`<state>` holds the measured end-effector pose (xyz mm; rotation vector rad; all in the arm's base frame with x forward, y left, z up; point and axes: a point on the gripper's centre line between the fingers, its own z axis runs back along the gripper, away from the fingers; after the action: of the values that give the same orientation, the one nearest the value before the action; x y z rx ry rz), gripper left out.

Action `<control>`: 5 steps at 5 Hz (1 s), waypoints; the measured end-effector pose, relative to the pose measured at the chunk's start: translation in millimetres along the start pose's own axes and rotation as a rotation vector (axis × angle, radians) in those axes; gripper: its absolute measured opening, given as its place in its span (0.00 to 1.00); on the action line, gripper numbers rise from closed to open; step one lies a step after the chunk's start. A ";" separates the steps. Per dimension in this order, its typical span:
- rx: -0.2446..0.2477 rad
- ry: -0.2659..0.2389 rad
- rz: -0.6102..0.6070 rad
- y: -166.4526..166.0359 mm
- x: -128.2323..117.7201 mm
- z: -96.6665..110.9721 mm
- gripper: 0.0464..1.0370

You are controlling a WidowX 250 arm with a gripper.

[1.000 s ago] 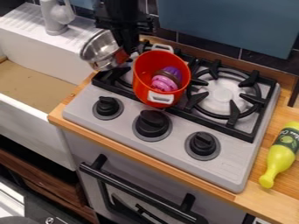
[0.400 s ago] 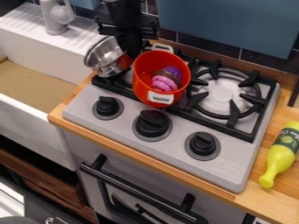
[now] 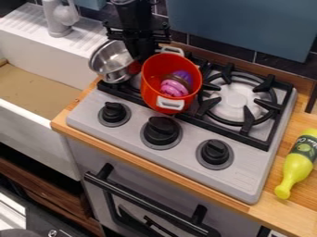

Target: Move the silver pot to the left burner

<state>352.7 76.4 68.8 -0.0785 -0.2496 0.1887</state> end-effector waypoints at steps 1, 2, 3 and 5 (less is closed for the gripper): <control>0.001 -0.006 0.011 0.2 1.0 0.0 0.43; -0.007 -0.006 0.027 -0.7 1.5 0.6 0.73; -0.008 -0.007 0.054 -1.5 4.8 4.0 0.95; 0.022 -0.033 0.100 4.1 18.7 17.2 0.96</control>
<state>365.4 85.1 89.5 -0.0659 -0.2764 0.2928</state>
